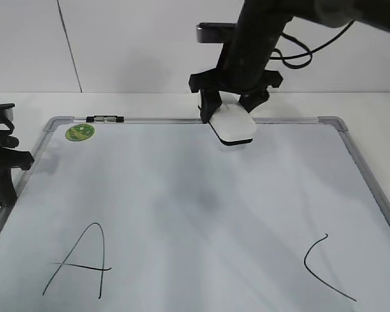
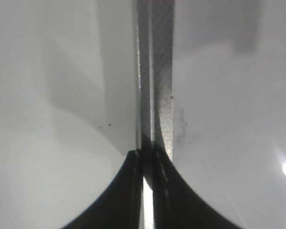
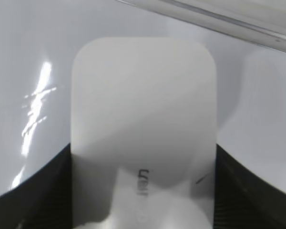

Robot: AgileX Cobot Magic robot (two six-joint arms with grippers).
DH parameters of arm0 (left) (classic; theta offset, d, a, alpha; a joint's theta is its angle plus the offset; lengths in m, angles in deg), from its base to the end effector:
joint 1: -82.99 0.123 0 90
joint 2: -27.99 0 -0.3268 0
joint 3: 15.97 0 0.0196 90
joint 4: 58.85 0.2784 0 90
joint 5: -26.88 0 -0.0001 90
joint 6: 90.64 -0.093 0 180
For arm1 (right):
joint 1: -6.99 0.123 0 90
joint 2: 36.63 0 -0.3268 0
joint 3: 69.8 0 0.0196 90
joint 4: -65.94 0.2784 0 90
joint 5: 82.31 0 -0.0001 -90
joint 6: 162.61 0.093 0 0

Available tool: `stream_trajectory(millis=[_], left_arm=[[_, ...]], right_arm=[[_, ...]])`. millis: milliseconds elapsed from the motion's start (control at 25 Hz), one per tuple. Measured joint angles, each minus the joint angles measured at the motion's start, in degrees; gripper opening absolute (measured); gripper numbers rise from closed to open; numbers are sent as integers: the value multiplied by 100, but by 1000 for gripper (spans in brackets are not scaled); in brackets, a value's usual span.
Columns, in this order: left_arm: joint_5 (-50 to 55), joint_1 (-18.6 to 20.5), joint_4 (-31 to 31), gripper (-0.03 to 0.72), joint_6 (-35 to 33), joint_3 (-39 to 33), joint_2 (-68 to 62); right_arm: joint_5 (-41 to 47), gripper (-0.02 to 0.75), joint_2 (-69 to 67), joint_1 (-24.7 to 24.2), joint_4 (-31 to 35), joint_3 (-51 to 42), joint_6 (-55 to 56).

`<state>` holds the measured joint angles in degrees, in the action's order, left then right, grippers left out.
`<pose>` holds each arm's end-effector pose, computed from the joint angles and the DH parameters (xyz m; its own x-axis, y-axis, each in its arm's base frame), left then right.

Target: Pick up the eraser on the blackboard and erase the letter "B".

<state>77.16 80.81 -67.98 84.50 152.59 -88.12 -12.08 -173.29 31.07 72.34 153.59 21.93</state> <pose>0.3798 -0.0258 0.1701 -0.9989 0.0206 -0.0420 0.0256 0.9921 -0.1227 0.4918 0.2305 0.2623 -0.9195 -0.2836 -0.2722 -0.3279 0.9353 0.1333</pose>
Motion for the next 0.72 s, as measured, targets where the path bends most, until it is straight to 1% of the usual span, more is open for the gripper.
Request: stream_trajectory(millis=[160,280,440,600,720], left_arm=[[0,0,0,17,0,0,0],[11,0,0,17,0,0,0],[11,0,0,17,0,0,0],[22,0,-5,17,0,0,0],[33,0,-14,17,0,0,0]], right_arm=[[0,526,498,0,-198,-586,-9],[-15,526,930,0,-448,-1301,122],[-493,526,1765,-74,-815,-2439,498],[-1116,526,2561,-465,-864,-3806,726],[-1501,526,3116,-954,-893,-4771,823]])
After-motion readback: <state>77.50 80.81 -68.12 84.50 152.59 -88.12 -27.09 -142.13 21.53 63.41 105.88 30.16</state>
